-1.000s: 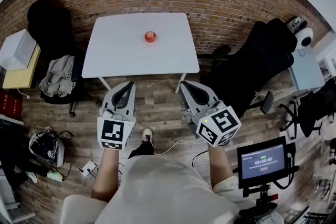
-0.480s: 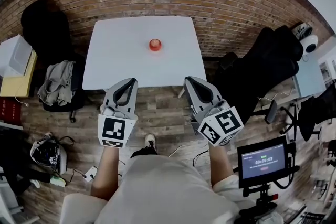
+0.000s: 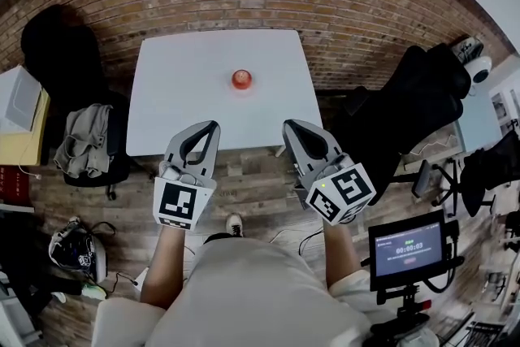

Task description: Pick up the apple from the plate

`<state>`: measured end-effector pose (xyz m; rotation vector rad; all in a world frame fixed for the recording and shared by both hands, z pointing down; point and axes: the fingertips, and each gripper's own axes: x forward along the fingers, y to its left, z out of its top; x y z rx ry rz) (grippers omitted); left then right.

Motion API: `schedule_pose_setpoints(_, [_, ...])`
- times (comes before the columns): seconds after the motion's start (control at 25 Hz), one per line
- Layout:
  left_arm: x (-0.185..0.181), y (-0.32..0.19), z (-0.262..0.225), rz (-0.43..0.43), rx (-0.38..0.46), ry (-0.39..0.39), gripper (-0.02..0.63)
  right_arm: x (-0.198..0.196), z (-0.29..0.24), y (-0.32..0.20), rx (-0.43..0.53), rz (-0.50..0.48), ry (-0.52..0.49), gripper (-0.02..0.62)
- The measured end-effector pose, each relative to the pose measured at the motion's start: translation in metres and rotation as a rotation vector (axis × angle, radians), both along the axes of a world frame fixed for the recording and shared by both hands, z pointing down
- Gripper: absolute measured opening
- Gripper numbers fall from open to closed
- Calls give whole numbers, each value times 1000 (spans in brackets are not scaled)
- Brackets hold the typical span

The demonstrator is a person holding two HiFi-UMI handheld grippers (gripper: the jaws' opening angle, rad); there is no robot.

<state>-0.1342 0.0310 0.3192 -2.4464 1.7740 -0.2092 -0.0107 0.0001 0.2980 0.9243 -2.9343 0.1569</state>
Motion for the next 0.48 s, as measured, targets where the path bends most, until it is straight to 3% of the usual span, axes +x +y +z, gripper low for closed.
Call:
schedule_pose_setpoints(0.16, [-7, -16, 2, 29, -7, 3, 6, -15, -4, -14, 9, -5, -24, 2])
schedule_pose_setpoints(0.48, [-33, -37, 1, -9, -18, 4, 6, -22, -9, -24, 13, 6, -29, 2])
